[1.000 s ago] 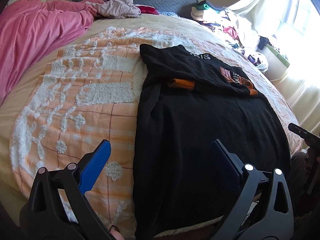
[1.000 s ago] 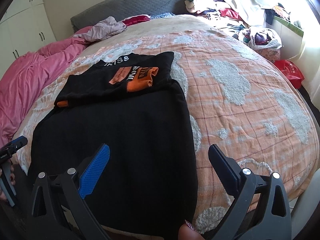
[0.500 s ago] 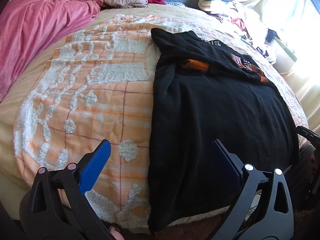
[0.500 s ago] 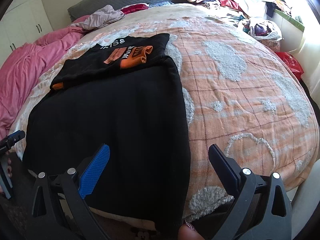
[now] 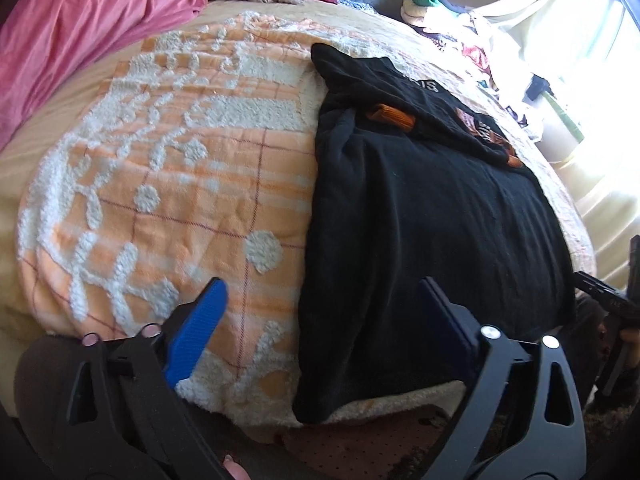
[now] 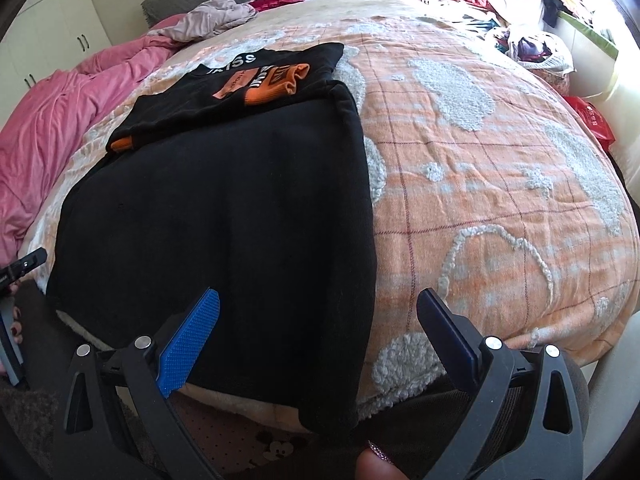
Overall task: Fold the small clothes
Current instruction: 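Move both tools toward the sweatshirt hem, then grasp the sweatshirt hem with the right tool while the left tool grasps it too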
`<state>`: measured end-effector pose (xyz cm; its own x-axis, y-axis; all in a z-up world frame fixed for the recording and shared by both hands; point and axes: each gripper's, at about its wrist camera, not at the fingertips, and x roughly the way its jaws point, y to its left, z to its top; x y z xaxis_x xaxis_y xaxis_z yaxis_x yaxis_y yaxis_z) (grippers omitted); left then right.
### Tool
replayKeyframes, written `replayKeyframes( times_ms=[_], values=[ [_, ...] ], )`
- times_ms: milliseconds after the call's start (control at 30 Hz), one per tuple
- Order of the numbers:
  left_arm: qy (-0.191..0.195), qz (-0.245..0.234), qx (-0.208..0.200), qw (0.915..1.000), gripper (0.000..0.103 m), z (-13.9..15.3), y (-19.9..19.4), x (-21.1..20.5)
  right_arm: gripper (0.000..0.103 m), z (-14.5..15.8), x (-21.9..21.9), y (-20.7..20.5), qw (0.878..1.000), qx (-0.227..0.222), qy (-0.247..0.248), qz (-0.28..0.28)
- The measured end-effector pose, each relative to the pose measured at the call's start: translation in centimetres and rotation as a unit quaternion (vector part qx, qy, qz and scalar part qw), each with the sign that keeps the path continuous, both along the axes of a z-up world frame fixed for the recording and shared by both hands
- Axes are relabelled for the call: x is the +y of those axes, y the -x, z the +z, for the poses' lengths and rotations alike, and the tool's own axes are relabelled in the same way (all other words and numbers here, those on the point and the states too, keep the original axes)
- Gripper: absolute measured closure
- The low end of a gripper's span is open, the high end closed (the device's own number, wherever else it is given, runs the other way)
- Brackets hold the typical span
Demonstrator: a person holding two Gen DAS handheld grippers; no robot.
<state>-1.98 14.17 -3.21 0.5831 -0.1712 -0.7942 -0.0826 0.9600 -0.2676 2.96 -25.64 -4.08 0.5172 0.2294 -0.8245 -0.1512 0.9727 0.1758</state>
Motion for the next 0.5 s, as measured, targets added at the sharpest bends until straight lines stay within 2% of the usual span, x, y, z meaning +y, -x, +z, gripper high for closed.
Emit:
replayKeyframes(
  times_ms=[67,167,333,500],
  values=[
    [0.013,-0.009,0.009,0.9998,0.039,-0.3,0.3,-0.2,0.005,-0.1,0.1,0.3,1.0,0.003,0.0,0.004],
    [0.021,-0.023,0.026,0.9992,0.047,-1.1,0.4,-0.8,0.005,-0.3,0.2,0.6,1.0,0.012,-0.005,0.012],
    [0.026,-0.028,0.05,0.998,0.047,-2.6,0.7,-1.6,0.005,-0.9,0.9,0.9,0.999,0.025,0.014,0.025],
    [0.023,-0.033,0.048,0.998,0.043,-3.0,1.0,-2.2,0.005,-1.2,1.0,0.9,0.999,0.038,0.022,0.032]
  ],
)
